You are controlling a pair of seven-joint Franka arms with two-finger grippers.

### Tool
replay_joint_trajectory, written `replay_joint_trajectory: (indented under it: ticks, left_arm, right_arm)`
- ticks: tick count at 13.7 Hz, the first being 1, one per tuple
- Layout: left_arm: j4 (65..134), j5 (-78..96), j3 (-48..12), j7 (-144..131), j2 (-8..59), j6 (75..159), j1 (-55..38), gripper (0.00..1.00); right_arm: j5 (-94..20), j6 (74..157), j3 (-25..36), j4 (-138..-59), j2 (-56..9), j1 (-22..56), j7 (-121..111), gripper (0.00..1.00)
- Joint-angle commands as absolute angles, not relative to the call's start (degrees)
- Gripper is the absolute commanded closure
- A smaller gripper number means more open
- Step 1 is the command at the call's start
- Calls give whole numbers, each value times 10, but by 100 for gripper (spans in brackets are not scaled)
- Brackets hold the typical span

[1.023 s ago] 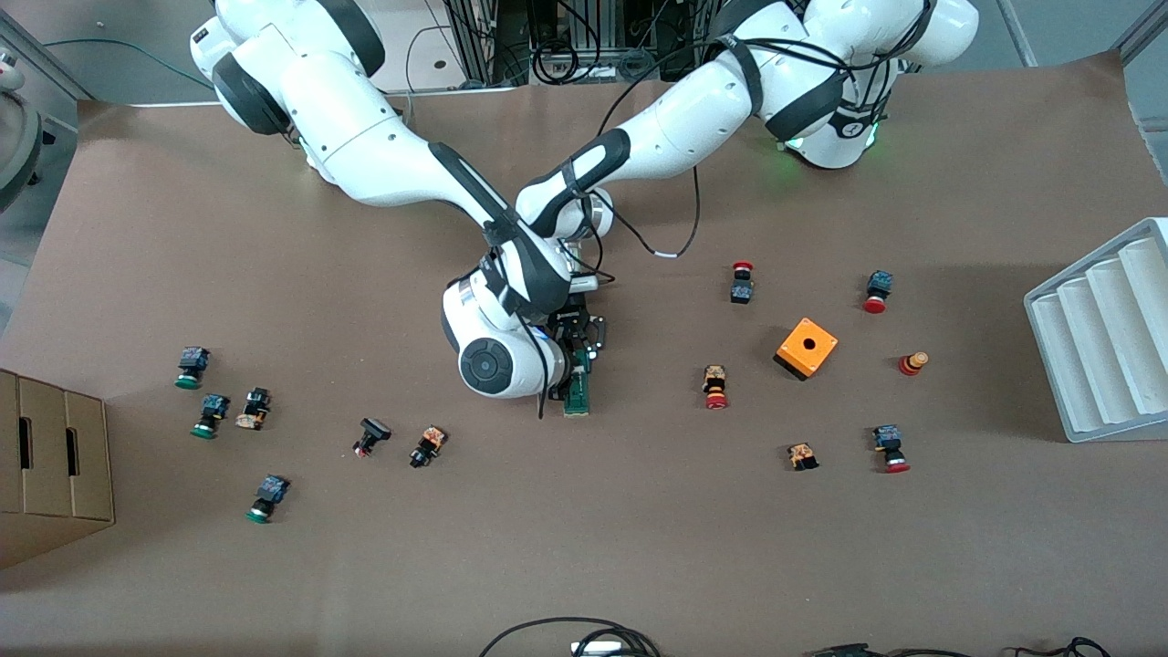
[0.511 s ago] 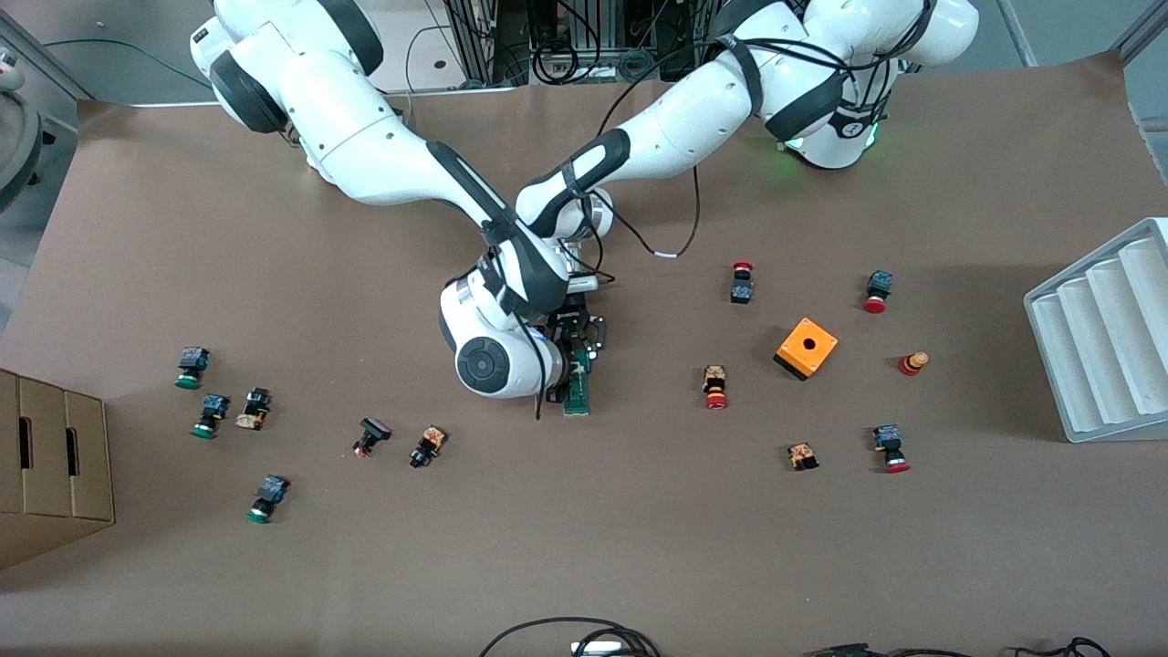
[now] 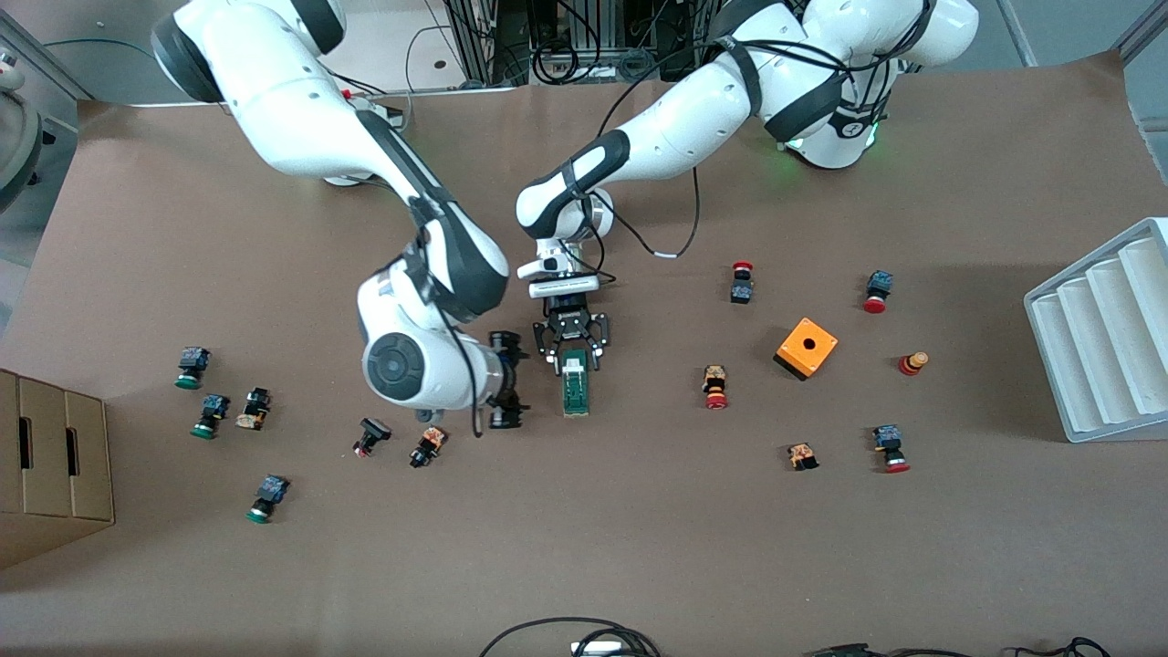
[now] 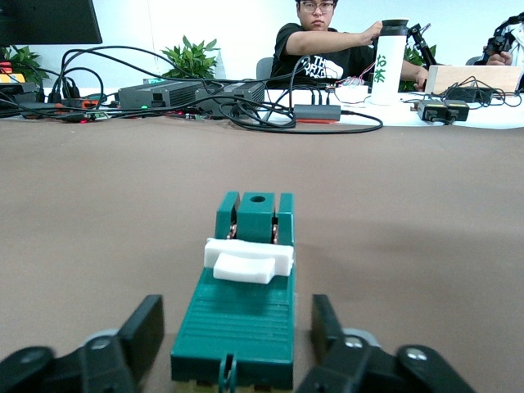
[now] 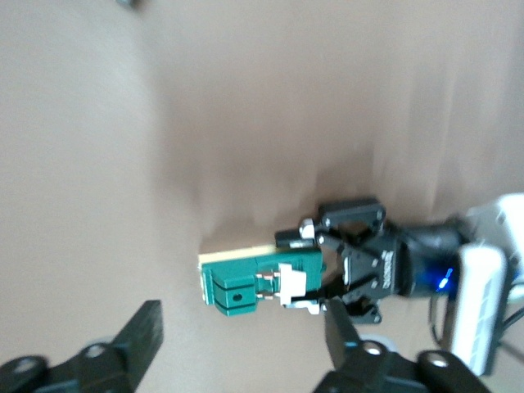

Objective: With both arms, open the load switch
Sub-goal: 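Release the switch and lift both grippers away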

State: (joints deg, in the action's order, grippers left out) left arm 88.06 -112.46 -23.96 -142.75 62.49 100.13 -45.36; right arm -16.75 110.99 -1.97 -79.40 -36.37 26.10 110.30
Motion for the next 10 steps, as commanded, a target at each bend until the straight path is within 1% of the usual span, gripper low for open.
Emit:
replay_joint_trajectory:
  ticks: [1, 3, 7, 10]
  left_arm:
    - [873, -1106, -244, -1430, 639, 1011, -457, 0]
    - [872, -1087, -244, -1425, 629, 1012, -463, 0]
    - [873, -1015, -247, -1355, 589, 1012, -467, 0]
    - [874, -967, -250, -1304, 556, 1014, -467, 0]
  right_arm:
    - [-135, 1072, -24, -814, -313, 230, 996, 0]
    - [-121, 1052, -22, -824, -281, 201, 896, 0]
    - [-97, 1051, -21, -905, -186, 137, 676, 0]
    - [-95, 1028, -21, -921, -138, 91, 531, 0]
